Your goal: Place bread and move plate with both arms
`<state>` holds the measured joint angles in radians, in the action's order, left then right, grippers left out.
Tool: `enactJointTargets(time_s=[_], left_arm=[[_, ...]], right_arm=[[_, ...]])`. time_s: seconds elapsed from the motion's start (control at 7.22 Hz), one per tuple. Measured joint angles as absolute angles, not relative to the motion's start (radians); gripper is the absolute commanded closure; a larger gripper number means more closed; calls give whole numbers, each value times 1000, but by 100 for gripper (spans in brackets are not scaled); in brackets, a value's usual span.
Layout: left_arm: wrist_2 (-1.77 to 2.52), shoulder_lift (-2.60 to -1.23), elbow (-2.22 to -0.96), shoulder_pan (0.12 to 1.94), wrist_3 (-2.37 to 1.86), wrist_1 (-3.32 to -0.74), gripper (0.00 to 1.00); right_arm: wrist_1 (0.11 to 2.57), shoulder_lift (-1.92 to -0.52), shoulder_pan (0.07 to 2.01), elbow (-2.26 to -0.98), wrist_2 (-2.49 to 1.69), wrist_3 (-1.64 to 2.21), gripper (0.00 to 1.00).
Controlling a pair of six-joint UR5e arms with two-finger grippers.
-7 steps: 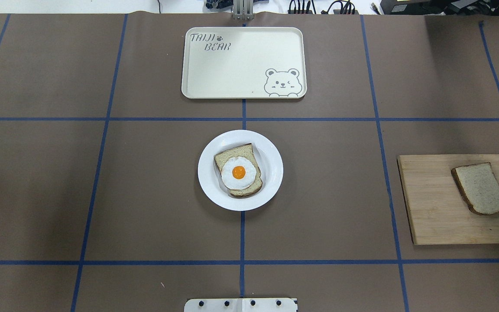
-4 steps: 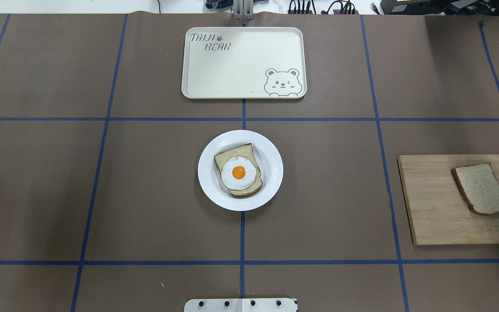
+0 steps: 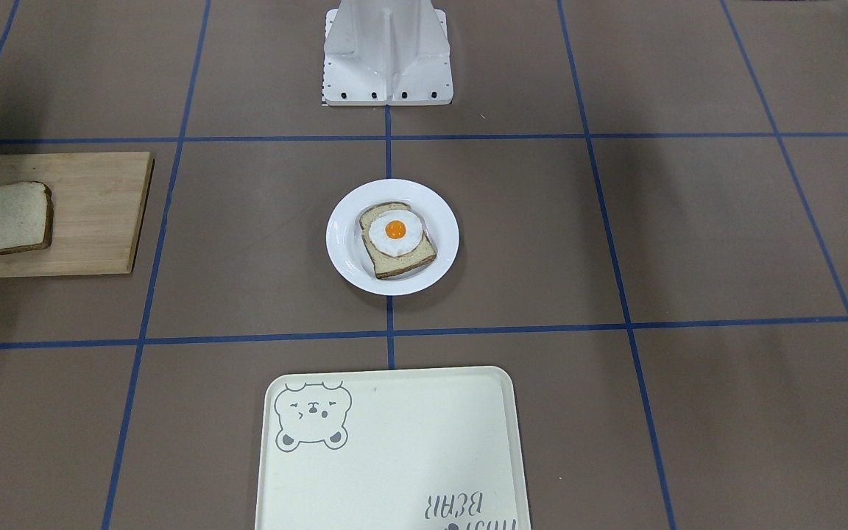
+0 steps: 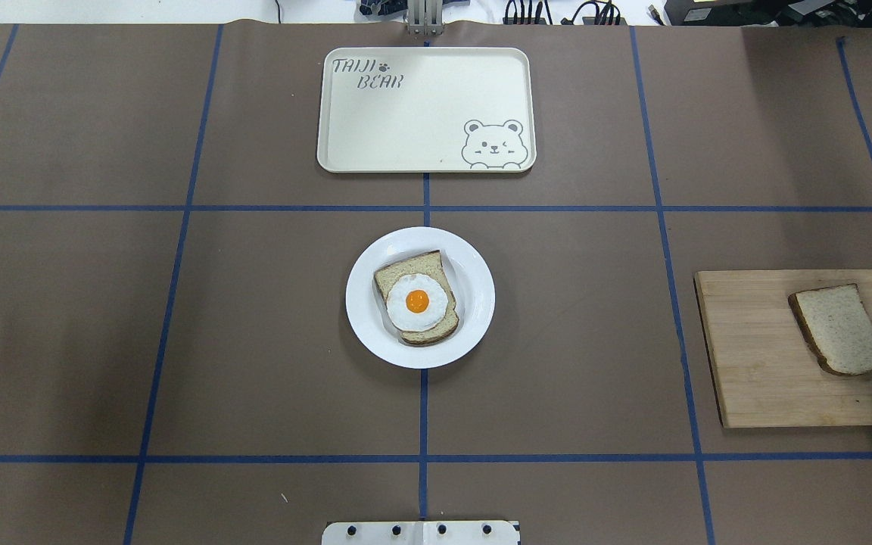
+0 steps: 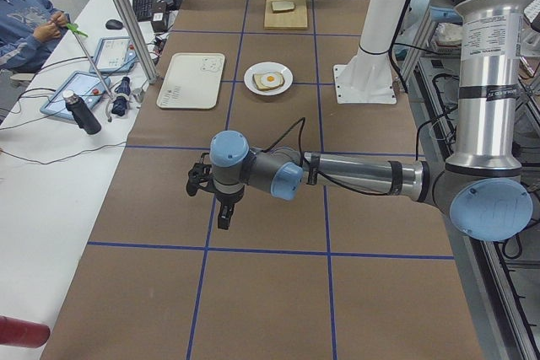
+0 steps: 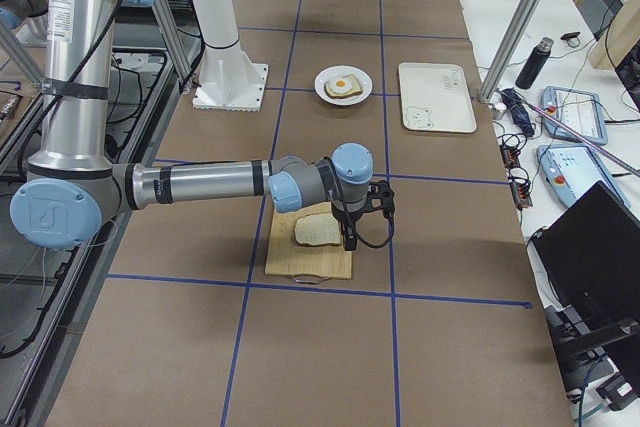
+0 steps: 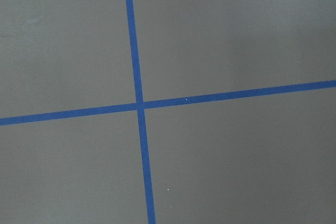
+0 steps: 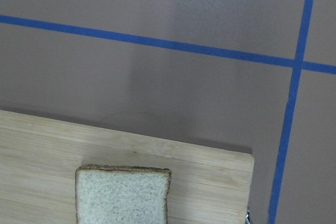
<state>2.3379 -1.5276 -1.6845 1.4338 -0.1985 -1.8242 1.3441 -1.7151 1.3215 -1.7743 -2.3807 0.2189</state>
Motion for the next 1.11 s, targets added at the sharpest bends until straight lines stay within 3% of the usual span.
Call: enactJointTargets(time_s=[0.42, 0.55, 1.11], left_arm=[[2337, -1532, -1684, 1433, -199, -1827, 1], [2337, -1535, -1680, 1433, -199, -1827, 1], [2339, -1539, -1680, 1433, -221, -1828, 1]], right_arm=[[1304, -1713, 1201, -1724, -2391, 260, 5], [1256, -1704, 1173, -1686, -2390, 264, 13], [1159, -1695, 1147, -1603, -2385, 269, 21]])
